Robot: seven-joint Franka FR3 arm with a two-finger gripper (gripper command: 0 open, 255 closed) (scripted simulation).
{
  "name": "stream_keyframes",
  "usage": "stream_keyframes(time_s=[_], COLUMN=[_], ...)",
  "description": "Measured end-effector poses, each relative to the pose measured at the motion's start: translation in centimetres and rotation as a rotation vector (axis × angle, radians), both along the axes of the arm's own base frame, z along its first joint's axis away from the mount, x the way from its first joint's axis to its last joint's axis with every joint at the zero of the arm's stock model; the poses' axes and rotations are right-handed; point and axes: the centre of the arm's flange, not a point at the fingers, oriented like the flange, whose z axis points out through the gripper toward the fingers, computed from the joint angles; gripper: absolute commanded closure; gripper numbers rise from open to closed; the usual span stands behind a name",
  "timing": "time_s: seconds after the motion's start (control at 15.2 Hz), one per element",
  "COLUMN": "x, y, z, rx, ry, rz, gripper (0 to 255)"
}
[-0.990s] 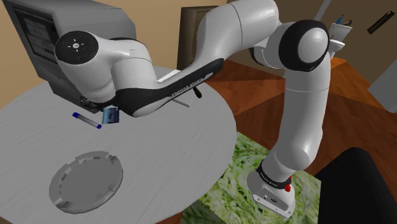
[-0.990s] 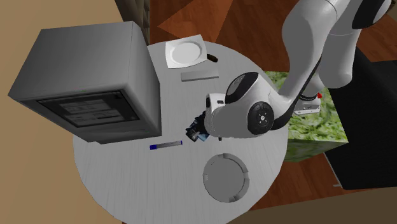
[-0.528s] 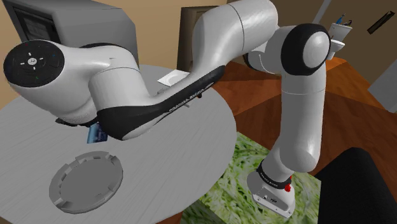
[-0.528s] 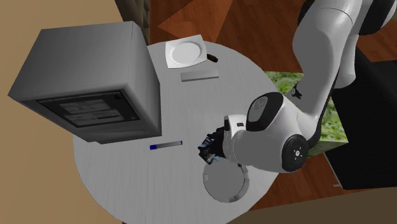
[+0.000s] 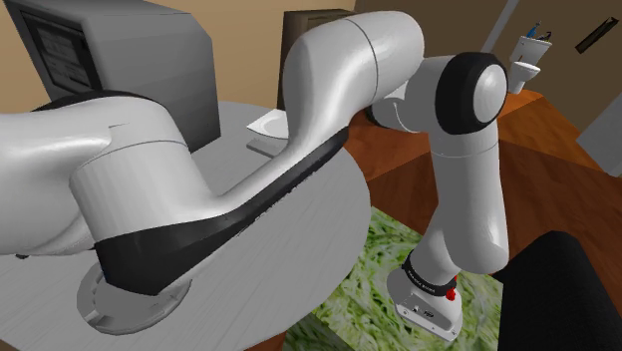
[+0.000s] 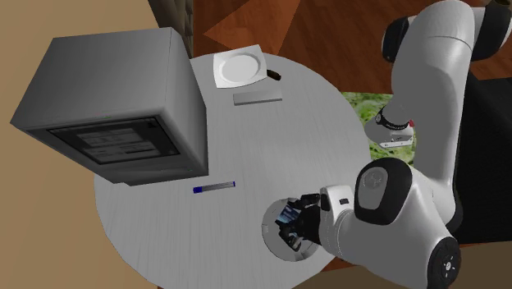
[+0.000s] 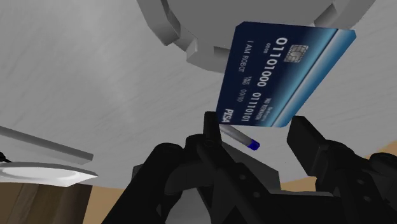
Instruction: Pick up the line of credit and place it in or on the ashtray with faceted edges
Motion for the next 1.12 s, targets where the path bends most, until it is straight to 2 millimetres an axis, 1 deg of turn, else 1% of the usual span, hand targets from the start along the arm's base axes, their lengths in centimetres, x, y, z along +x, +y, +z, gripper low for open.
stream_keyframes(time_s=[0.13, 0.66, 0.92, 1.12], x=[-0.4, -0.5, -0.4, -0.4], y=[0.2, 0.4, 0.3, 0.3], z=[-1.0, -5.1, -7.4, -8.1], rx=[-0.001, -0.001, -0.001, -0.001], ry=[0.000, 0.000, 0.000, 0.000], rz=[-0.001, -0.001, -0.001, -0.001], gripper=[255, 255, 255, 255])
